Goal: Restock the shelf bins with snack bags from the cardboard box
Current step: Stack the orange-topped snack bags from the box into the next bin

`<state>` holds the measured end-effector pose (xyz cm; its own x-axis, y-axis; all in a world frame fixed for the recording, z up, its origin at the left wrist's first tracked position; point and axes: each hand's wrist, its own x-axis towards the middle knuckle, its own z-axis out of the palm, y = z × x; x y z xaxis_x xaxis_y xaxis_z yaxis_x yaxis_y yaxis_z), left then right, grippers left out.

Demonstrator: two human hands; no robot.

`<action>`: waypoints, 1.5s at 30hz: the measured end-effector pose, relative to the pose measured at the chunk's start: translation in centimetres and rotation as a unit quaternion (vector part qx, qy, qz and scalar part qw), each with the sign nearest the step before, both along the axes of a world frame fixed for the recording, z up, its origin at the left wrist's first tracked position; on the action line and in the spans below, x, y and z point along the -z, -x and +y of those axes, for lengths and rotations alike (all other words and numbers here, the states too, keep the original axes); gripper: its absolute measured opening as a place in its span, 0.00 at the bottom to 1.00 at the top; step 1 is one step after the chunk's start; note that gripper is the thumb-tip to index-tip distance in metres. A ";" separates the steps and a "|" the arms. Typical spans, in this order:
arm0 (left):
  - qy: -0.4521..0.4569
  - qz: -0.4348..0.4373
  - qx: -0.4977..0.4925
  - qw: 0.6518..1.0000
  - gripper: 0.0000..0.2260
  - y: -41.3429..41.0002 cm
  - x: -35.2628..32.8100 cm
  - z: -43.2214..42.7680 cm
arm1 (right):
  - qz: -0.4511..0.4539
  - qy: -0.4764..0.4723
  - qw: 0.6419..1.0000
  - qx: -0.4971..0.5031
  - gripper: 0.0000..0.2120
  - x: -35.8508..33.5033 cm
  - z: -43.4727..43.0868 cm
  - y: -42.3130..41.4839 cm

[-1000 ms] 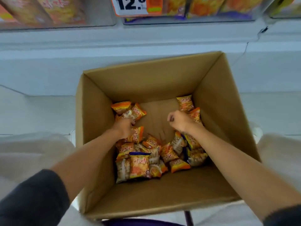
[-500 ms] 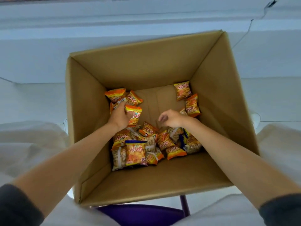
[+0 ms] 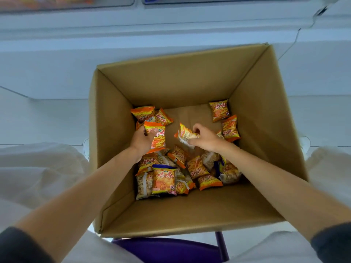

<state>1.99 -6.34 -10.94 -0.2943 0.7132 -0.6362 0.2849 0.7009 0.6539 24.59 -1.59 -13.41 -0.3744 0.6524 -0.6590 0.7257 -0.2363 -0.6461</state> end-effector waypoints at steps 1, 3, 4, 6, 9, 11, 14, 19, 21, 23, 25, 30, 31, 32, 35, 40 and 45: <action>-0.001 -0.010 -0.005 1.000 0.15 -0.2 -0.2 0.1 | 0.018 -0.032 0.999 0.035 0.16 -1.1 0.7 -0.1; 0.012 -0.057 -0.032 0.998 0.17 -0.6 -0.5 0.5 | 0.040 -0.109 0.990 0.075 0.16 -3.1 1.1 0.5; 0.028 -0.098 -0.058 0.993 0.18 -1.0 -0.8 0.8 | 0.054 -0.135 0.986 0.081 0.17 -3.9 0.9 1.0; 0.055 -0.183 -0.111 0.975 0.16 -1.8 -1.5 1.4 | 0.097 -0.144 0.983 0.064 0.17 -4.9 0.5 2.1; 0.041 -0.244 -0.154 0.957 0.15 -2.4 -2.7 2.4 | 0.165 -0.088 0.981 0.046 0.12 -5.9 0.5 3.2; 0.024 -0.255 -0.154 0.954 0.15 -2.2 -3.4 2.8 | 0.189 -0.075 0.976 0.075 0.05 -6.8 0.8 3.6; 0.008 -0.269 -0.133 0.954 0.15 -2.0 -4.6 3.1 | 0.163 -0.145 0.972 0.082 0.09 -7.6 1.6 3.6; -0.009 -0.254 -0.025 0.967 0.27 -1.6 -7.3 3.2 | 0.148 -0.159 0.975 0.040 0.37 -10.1 2.3 3.7; -0.024 -0.223 0.017 0.974 0.32 -1.2 -8.2 3.3 | 0.136 -0.152 0.979 -0.006 0.41 -11.9 2.8 3.6; -0.042 -0.216 0.034 0.975 0.30 -0.6 -9.6 3.4 | 0.121 -0.144 0.981 -0.044 0.37 -14.1 3.5 3.5; -0.056 -0.210 0.059 0.974 0.31 0.1 -11.0 3.8 | 0.081 -0.168 0.979 -0.089 0.33 -16.7 4.6 3.4; -0.139 -0.154 0.208 0.956 0.35 2.1 -16.2 4.4 | -0.004 -0.192 0.951 -0.241 0.50 -24.6 6.3 5.7; -0.148 -0.151 0.227 0.950 0.34 2.6 -17.4 4.6 | -0.012 -0.175 0.949 -0.263 0.52 -26.0 6.5 6.4; -0.155 -0.152 0.235 0.948 0.33 3.1 -18.7 4.6 | -0.021 -0.173 0.945 -0.278 0.51 -27.2 6.7 7.1; -0.166 -0.108 0.250 0.948 0.44 4.6 -21.1 4.8 | -0.038 -0.221 0.932 -0.285 0.35 -30.4 7.1 9.0; -0.215 -0.038 0.252 0.943 0.41 6.6 -24.0 5.3 | -0.024 -0.209 0.939 -0.272 0.27 -33.4 7.5 11.9; -0.281 -0.023 0.249 0.927 0.40 8.7 -25.7 7.5 | -0.042 -0.226 0.933 -0.277 0.35 -36.3 8.7 14.0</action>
<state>-6.67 1.17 14.78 0.1785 0.9756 -0.1277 0.4438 0.0361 0.8954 10.58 7.09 22.89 -0.6962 0.5924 -0.4053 0.7078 0.4725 -0.5252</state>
